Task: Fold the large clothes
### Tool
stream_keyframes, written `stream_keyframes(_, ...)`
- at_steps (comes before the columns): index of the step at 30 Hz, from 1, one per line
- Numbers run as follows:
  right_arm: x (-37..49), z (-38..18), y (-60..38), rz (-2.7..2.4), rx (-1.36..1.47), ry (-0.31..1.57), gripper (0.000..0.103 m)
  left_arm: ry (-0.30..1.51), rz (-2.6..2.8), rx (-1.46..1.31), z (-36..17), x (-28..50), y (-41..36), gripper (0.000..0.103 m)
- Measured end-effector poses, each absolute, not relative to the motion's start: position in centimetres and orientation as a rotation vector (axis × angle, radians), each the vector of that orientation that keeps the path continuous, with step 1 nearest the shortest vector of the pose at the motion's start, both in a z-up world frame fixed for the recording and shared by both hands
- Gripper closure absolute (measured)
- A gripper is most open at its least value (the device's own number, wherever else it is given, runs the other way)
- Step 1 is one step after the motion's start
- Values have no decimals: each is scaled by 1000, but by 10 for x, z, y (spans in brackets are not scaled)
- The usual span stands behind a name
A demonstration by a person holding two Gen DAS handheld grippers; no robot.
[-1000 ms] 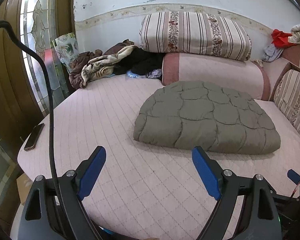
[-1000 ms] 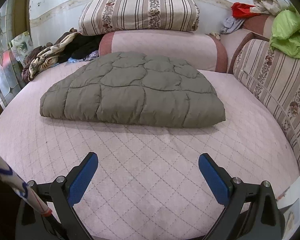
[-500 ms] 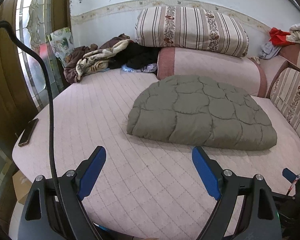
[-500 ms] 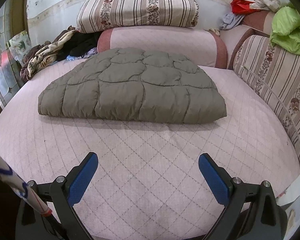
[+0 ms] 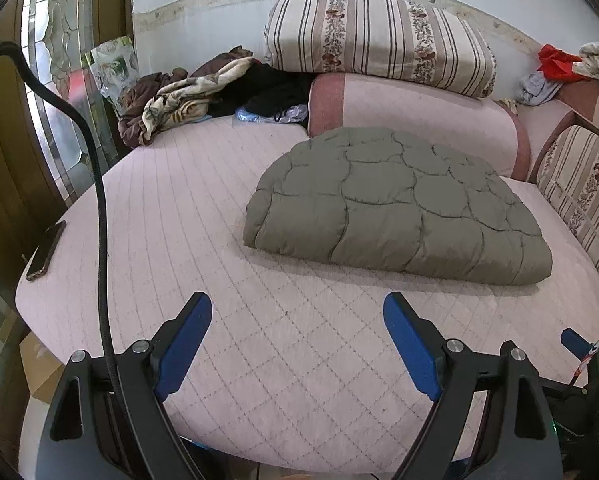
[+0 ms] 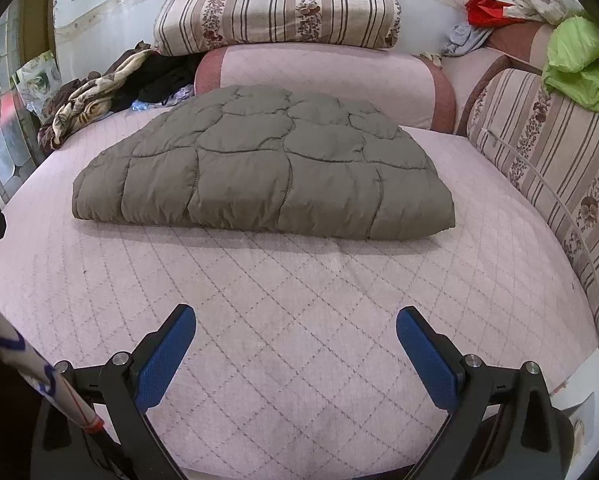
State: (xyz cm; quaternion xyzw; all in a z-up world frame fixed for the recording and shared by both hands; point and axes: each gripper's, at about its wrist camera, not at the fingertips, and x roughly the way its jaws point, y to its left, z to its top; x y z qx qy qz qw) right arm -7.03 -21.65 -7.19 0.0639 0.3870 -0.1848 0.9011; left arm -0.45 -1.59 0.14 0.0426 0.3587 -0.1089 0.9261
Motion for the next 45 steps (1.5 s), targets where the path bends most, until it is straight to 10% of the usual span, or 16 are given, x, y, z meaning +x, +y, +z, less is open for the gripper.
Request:
stream_keyframes(23, -63, -57, -207, -372, 96, 742, 1, 496, -107, -30, 38, -23, 21, 12)
stream_keyframes(45, -63, -69, -222, -414, 127, 779, 1, 740, -152, 150, -20, -4, -23, 12)
